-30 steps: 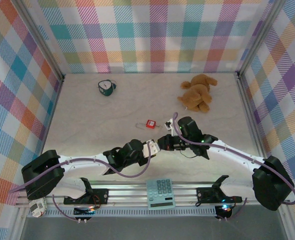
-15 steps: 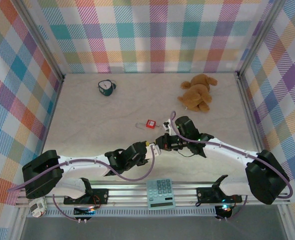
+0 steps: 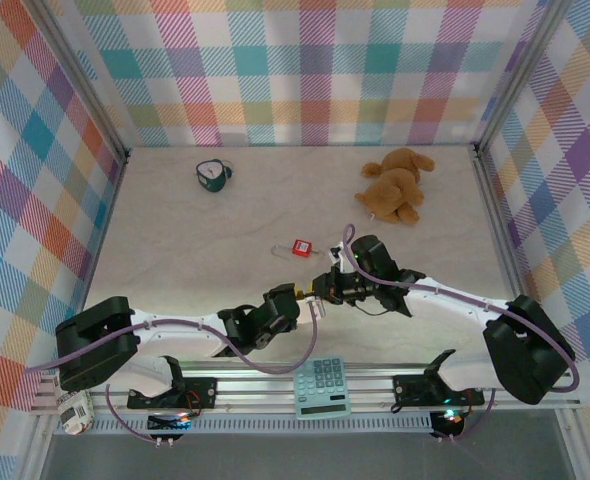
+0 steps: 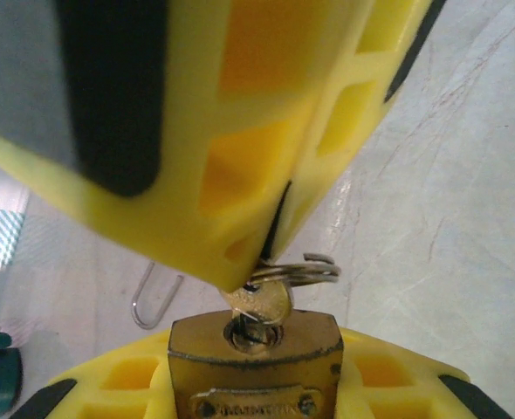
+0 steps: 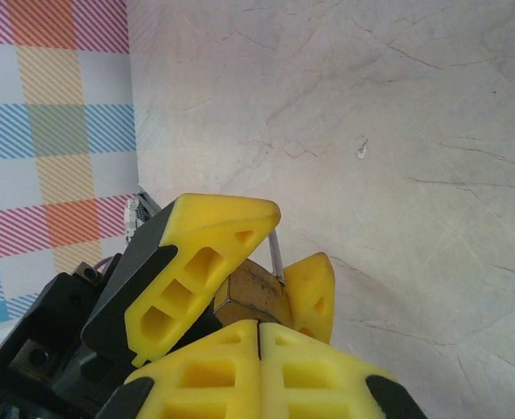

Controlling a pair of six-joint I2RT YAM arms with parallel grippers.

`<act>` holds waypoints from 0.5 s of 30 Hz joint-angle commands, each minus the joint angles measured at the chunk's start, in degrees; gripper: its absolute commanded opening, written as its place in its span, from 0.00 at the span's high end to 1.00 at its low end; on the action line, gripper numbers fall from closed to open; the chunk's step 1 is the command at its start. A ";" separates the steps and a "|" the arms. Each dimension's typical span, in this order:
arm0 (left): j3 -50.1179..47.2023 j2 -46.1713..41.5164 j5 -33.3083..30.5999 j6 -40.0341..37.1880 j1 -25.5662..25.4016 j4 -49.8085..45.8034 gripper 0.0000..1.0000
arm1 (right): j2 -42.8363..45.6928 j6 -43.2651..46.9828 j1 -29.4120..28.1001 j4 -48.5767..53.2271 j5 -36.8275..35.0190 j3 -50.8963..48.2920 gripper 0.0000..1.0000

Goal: Unlock with the key

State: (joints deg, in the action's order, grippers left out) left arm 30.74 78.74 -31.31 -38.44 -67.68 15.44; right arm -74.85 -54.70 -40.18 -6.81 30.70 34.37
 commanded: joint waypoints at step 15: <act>3.80 -4.76 13.22 12.39 1.52 -4.02 1.00 | 7.51 13.12 4.28 19.30 -7.24 5.70 0.70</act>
State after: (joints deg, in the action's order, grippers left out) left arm 32.32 75.40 -23.33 -31.20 -67.29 14.66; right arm -68.23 -45.87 -37.30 6.92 26.13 38.44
